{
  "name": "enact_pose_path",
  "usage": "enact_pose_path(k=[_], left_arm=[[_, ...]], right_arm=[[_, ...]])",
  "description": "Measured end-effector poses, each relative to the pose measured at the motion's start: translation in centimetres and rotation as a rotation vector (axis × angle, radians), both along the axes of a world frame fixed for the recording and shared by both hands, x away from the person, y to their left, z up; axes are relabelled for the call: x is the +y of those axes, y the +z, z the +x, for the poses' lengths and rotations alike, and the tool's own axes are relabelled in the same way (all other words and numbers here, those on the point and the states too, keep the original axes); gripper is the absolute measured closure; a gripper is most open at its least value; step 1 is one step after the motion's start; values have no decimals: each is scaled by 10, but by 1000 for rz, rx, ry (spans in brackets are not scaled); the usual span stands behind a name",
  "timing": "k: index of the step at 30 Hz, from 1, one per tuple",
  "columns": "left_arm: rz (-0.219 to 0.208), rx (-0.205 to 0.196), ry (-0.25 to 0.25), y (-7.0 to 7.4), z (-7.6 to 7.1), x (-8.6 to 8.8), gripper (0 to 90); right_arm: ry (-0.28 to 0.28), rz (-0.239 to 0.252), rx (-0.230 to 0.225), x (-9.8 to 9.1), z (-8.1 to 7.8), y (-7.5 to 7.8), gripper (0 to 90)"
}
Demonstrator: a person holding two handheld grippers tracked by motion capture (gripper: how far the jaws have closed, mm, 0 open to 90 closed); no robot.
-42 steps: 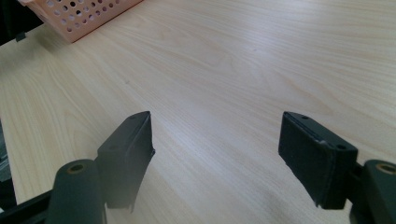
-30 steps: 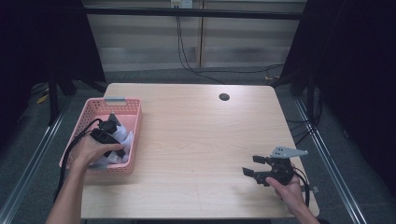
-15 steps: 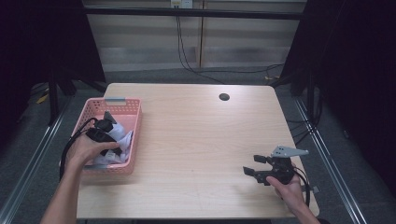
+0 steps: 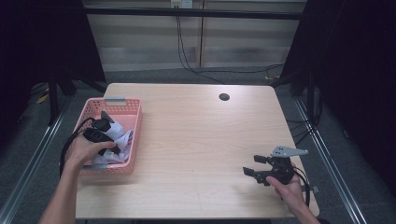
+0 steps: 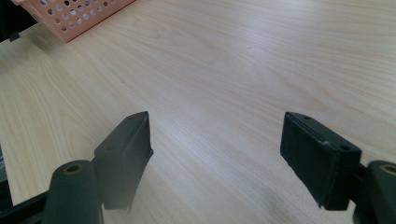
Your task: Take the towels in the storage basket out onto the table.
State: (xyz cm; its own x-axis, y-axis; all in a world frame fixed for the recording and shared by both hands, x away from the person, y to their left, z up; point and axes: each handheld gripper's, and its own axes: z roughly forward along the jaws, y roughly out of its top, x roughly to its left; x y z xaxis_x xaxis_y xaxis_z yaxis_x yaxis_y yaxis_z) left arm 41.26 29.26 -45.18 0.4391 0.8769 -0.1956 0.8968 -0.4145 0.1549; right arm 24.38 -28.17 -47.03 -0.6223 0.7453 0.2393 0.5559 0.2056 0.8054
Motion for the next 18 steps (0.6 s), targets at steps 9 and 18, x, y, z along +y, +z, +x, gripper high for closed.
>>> enact_pose_path(k=[9, 18], left_arm=[[-105, -78, 26, 19, -3, 12, 408], [-164, -146, 33, 50, -14, 31, 401]], right_arm=[[-5, 10, 5, 0, 2, 0, 238], [-3, 14, 0, 0, 1, 0, 238]])
